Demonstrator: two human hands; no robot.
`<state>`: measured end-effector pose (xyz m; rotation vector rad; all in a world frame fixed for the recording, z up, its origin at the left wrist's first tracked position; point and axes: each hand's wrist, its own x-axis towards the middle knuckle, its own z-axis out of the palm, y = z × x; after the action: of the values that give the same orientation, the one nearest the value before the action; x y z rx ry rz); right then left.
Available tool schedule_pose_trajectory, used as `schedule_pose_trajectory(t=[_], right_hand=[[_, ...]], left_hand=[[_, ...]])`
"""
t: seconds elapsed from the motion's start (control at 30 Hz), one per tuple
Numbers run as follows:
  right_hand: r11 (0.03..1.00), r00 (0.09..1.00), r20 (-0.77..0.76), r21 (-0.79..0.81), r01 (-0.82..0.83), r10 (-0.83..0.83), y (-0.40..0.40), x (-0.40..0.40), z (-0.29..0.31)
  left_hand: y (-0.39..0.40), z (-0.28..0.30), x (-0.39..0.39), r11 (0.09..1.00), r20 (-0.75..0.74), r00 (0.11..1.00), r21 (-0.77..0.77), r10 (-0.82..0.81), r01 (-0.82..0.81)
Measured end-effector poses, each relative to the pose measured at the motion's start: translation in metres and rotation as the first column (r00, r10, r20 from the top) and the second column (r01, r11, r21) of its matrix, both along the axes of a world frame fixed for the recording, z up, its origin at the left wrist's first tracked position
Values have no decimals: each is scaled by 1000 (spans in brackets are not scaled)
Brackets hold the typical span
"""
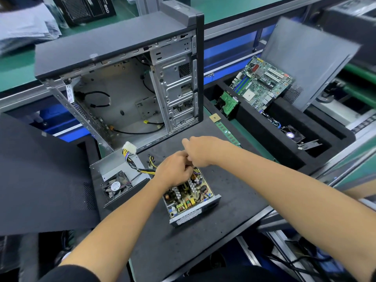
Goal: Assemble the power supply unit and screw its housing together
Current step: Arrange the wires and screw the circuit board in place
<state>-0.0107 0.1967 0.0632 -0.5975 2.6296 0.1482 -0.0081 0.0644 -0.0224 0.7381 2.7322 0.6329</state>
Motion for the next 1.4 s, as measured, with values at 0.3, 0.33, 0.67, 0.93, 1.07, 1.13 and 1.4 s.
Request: schedule_pose_trajectory(t=[0.3,0.33,0.67,0.93,1.07,1.13,1.4], right_hand=[[988,976,-150,39,-152,156,-2,-3,4],[988,976,-154,34,-153,156,-2,-2,2],[996,999,-10,79,-39,40,0,3,6],[999,990,-133,11,-43,44,3,1,5],[1000,986,-168,28,-11,15,3,8,-2],[1000,995,-101,17,-22,23,1,10,-1],[999,989,-141,19,-48,50,6,0,1]], left_hand=[[-1,-1,-1,997,48,996,41,71,-73],[0,0,-2,997,45,997,49,57,-59],[-1,1,-1,997,15,1000,70,-16,15],[0,4,-1,996,81,996,78,38,-44],[0,2,-1,997,67,998,74,16,-21],[0,2,-1,997,57,998,71,21,-25],[0,4,-1,999,88,996,20,31,-33]])
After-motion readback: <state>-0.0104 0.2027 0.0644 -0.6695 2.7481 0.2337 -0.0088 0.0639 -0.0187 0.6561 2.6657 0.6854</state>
